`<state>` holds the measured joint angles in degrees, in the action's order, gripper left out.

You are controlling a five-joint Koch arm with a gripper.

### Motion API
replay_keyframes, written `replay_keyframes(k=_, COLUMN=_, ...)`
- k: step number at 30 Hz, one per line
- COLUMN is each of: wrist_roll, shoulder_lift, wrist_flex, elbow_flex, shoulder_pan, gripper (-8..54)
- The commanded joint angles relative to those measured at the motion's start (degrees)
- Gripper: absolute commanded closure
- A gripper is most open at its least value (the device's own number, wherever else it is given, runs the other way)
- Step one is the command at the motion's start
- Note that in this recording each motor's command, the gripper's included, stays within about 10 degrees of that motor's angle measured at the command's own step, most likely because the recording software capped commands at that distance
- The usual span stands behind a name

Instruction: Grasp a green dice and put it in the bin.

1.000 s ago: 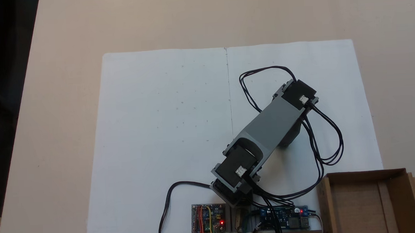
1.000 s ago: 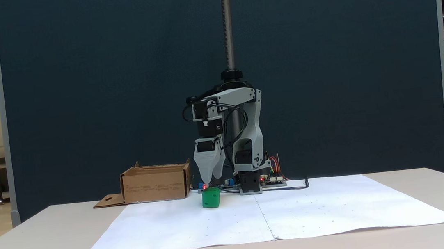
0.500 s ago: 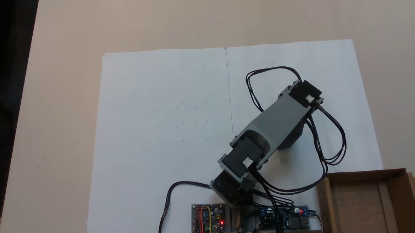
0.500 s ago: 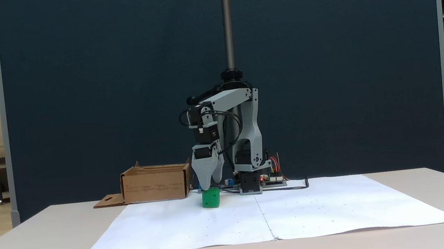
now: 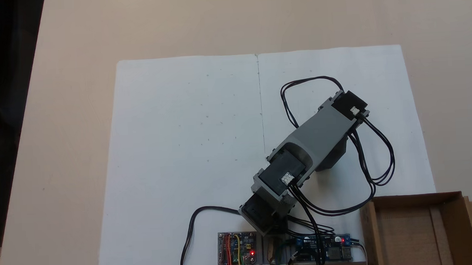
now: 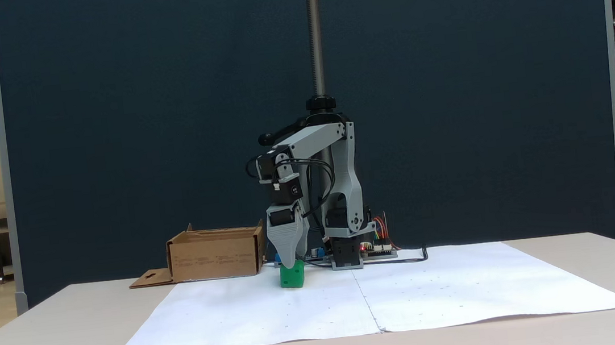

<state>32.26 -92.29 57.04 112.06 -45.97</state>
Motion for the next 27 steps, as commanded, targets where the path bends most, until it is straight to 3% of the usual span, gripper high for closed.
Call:
replay_keyframes(k=1, wrist_roll=6.77, shoulder_lift=-0.26, wrist_flex=-1.41, elbow_flex=-2.29, shoulder_pan=-0.26, gripper=-0.5)
replay_keyframes(k=27, wrist_roll=10.28, shoulder_lift=4.57, wrist_flex=-5.62, elbow_flex=-1.93, shoulder_pan=-3.69, gripper=-0.2)
